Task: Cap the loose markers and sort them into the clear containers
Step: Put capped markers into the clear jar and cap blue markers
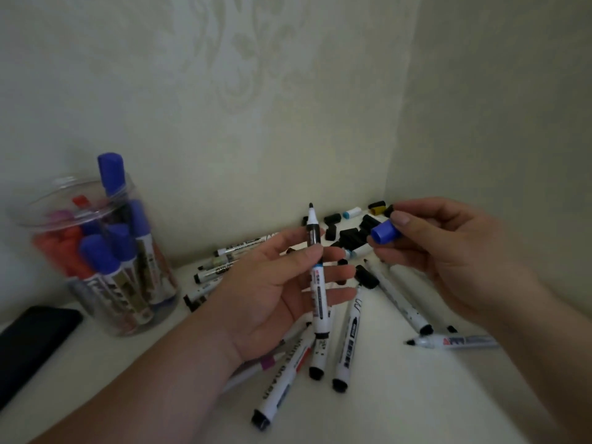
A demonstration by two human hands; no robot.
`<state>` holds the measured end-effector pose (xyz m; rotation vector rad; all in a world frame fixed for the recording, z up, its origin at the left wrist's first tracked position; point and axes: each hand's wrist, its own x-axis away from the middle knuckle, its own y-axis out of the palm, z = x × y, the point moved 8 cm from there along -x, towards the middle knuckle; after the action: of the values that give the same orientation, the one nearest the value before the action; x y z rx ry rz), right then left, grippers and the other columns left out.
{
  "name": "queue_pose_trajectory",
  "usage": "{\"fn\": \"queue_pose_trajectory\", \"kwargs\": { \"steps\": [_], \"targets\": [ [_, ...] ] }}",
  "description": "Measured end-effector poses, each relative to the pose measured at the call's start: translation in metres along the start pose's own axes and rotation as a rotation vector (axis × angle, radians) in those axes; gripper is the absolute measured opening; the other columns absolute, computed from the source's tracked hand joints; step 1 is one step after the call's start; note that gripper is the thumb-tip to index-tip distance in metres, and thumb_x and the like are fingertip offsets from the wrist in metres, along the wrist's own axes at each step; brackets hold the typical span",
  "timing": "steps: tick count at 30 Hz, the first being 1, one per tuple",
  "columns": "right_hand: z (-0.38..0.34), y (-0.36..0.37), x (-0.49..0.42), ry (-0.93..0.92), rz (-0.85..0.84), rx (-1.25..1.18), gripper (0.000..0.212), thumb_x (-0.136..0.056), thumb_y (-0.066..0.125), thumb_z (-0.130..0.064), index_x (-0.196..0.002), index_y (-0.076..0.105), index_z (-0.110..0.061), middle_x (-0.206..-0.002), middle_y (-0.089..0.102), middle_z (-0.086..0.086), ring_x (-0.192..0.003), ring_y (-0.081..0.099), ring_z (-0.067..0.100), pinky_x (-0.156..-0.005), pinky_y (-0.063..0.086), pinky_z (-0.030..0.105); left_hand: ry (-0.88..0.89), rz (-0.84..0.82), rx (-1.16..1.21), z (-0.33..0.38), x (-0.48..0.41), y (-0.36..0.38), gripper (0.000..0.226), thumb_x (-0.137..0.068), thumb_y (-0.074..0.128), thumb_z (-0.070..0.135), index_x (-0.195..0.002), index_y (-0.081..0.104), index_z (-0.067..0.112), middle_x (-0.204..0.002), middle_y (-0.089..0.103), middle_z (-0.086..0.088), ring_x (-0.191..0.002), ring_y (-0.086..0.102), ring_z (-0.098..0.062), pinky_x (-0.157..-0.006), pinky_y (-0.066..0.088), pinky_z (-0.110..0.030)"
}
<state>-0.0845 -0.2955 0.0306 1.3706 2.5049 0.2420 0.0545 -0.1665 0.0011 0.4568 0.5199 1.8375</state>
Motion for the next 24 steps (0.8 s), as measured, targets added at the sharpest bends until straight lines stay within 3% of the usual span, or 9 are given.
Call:
{"fn": "queue_pose_trajectory", "kwargs": {
  "steps": [6, 10, 15, 19, 22, 24],
  "targets": [
    [-0.01, 0.009, 0.011, -0.114, 0.025, 0.049, 0.027, -0.071, 0.072, -0.018, -0.094, 0.068, -0.004, -0.078, 0.075, 0.016, -0.072, 0.075, 0.034, -0.058, 0.061, 0.03, 0.014, -0.079, -0.111, -0.003, 0.004, 0.003, 0.032, -0.079, 0.065, 0.006, -0.11, 0.07, 0.007, -0.084, 0.067, -0.018, -0.061, 0.065, -0.026, -0.057, 0.058, -0.039],
    [-0.017, 0.01, 0.014, -0.166, 0.038, 0.024, 0.025, -0.069, 0.073, -0.019, -0.091, 0.068, -0.006, -0.076, 0.075, 0.014, -0.069, 0.075, 0.031, -0.057, 0.06, 0.03, 0.088, -0.109, -0.476, -0.007, 0.005, 0.001, 0.032, -0.084, 0.065, 0.018, -0.115, 0.072, 0.02, -0.091, 0.072, -0.012, -0.061, 0.058, -0.02, -0.051, 0.047, -0.028],
    [-0.024, 0.014, 0.017, -0.223, -0.03, 0.093, 0.023, -0.069, 0.073, -0.018, -0.089, 0.069, -0.008, -0.077, 0.075, 0.012, -0.07, 0.074, 0.028, -0.059, 0.06, 0.031, 0.179, -0.051, -0.757, 0.0, 0.005, 0.0, 0.026, -0.093, 0.063, 0.021, -0.117, 0.072, 0.027, -0.086, 0.073, -0.002, -0.06, 0.055, -0.013, -0.054, 0.045, -0.025],
    [-0.024, 0.021, 0.022, -0.249, -0.121, 0.259, 0.023, -0.07, 0.076, -0.02, -0.091, 0.072, -0.01, -0.081, 0.076, 0.011, -0.073, 0.074, 0.028, -0.06, 0.061, 0.034, 0.291, 0.006, -0.923, 0.009, 0.009, 0.001, 0.03, -0.08, 0.063, 0.047, -0.106, 0.076, 0.038, -0.082, 0.074, 0.005, -0.059, 0.058, -0.012, -0.053, 0.044, -0.018],
    [-0.022, 0.027, 0.025, -0.294, -0.163, 0.357, 0.021, -0.068, 0.079, -0.026, -0.087, 0.076, -0.017, -0.081, 0.074, 0.013, -0.069, 0.069, 0.033, -0.051, 0.056, 0.031, 0.441, 0.055, -1.07, 0.02, 0.014, 0.003, 0.027, -0.081, 0.063, 0.05, -0.104, 0.075, 0.043, -0.081, 0.072, 0.013, -0.062, 0.06, -0.006, -0.058, 0.048, -0.018],
    [-0.021, 0.028, 0.025, -0.29, -0.196, 0.34, 0.021, -0.068, 0.079, -0.02, -0.087, 0.074, -0.012, -0.078, 0.072, 0.016, -0.063, 0.067, 0.032, -0.048, 0.054, 0.03, 0.549, 0.06, -1.143, 0.025, 0.018, 0.006, 0.026, -0.085, 0.065, 0.047, -0.108, 0.075, 0.042, -0.081, 0.069, 0.014, -0.073, 0.062, -0.01, -0.066, 0.047, -0.015]
  ]
}}
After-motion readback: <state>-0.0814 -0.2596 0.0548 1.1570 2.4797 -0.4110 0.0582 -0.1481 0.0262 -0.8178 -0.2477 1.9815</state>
